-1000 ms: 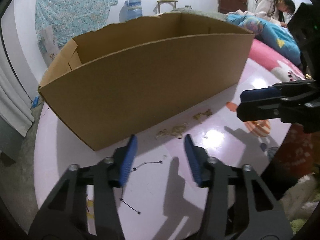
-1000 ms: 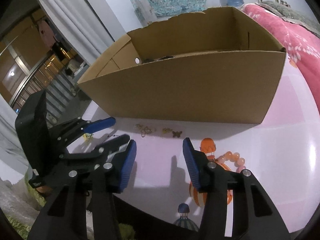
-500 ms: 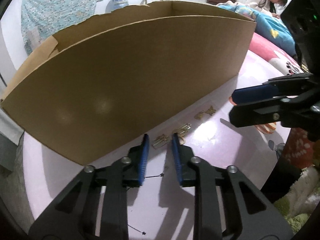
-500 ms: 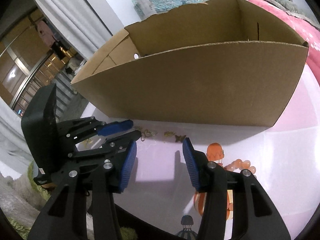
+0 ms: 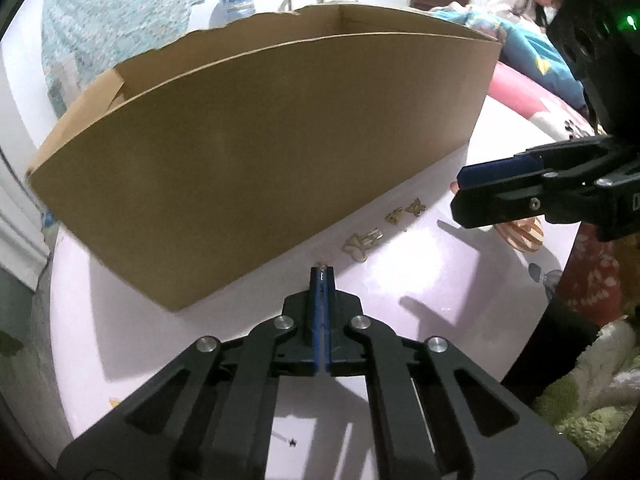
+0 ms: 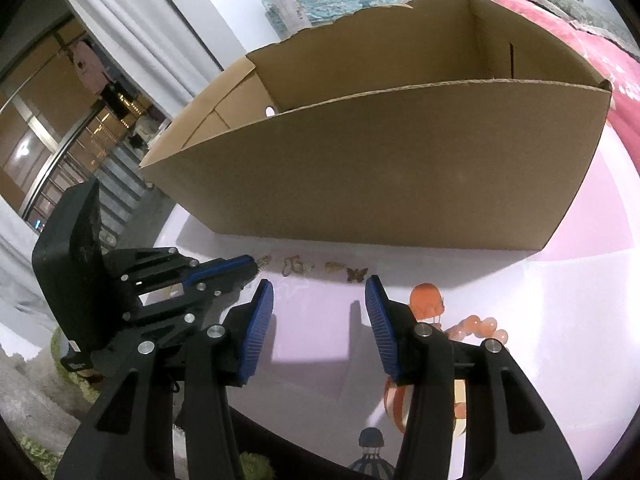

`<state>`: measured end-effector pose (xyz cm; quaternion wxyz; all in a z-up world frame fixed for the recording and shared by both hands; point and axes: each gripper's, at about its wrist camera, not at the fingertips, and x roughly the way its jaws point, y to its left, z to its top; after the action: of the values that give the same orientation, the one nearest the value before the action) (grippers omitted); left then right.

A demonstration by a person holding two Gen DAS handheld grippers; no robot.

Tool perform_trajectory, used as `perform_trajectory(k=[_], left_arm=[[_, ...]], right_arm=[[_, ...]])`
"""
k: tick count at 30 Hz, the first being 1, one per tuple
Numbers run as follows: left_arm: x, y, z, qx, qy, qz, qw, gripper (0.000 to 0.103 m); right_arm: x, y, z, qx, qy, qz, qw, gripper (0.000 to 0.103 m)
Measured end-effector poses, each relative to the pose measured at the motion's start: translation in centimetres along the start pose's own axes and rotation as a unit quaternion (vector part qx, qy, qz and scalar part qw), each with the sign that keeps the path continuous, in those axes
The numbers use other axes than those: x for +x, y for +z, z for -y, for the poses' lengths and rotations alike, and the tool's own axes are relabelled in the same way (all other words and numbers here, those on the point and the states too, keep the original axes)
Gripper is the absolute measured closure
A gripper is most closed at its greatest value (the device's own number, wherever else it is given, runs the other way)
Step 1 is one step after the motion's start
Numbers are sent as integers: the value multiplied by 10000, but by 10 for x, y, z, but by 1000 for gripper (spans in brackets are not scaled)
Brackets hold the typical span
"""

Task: Organize jewelry
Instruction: 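Lower the left gripper onto a small gold charm and close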

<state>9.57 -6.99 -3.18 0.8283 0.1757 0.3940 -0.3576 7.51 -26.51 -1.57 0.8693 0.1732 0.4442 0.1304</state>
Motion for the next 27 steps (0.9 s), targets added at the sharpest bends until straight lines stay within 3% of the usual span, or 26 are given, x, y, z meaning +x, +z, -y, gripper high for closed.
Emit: perform_trajectory(k=[20,24,27], left_arm=[[-20,-25,-11,-635,-25,38,9980,103],[-19,-24,-12,-644,-14,59,9979,103],[-18,-23,-11,-650,-5,62,9979,103]], right_arm=[[20,4,-40,-859,-69,-132,9962,56],[30,8,-44,-996,-109,-193,9948,69],[37,11,-45,-1092,-162,-202,9937,72]])
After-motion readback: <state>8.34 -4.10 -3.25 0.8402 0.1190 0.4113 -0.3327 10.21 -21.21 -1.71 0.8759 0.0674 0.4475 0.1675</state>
